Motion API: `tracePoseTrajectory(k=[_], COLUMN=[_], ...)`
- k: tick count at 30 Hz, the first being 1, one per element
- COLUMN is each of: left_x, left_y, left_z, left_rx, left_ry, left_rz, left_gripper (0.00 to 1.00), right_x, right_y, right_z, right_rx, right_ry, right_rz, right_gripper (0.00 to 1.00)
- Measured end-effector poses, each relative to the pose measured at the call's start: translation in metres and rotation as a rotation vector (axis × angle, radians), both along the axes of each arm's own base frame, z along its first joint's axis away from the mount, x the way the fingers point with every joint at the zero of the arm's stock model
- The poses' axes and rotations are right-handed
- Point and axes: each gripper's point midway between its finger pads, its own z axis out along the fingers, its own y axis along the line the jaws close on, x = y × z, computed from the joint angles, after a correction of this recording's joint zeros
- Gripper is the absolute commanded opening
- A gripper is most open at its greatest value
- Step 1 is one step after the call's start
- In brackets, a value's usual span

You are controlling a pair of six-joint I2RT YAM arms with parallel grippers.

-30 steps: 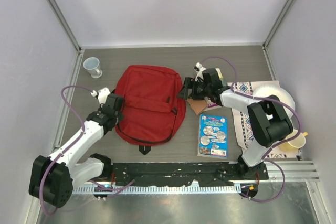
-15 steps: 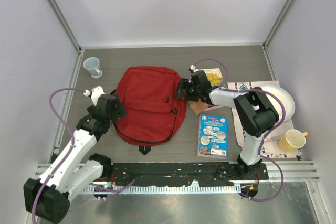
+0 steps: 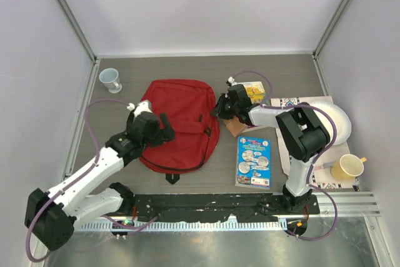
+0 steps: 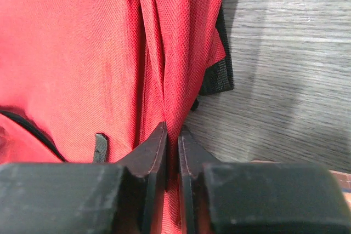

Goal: Pack the student bag
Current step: Unzip the student bag at the center of the board.

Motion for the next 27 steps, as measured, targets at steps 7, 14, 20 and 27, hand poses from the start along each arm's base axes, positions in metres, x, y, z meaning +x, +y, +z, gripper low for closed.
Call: tracePoseTrajectory(k=[7, 14, 20, 27], left_x=[-0.002, -0.003, -0.01, -0.006], left_y=[-0.06, -0.115, -0.137, -0.133], left_z=[-0.008, -0.005, -0.013, -0.007], left_rx=[-0.009, -0.086, -0.143, -0.222], left_ry=[0.035, 0.029, 0.055, 0.009], left_rz=[-0.127, -0.148, -0.104, -0.026], left_gripper=[0.87, 0.82, 0.78, 0.78], right_x=[-0.003, -0.016, -0.025, -0.052], right_y=[0.003, 0.001, 0.002, -0.022], right_z=[0.001, 0.011, 0.027, 0.061], right_rx=[0.056, 0.129, 0.201, 0.286], right_ry=[-0.004, -0.009, -0.021, -0.131], right_rz=[-0.019, -0.042, -0.056, -0.177], right_gripper=[0.06, 0.01, 0.01, 0.01])
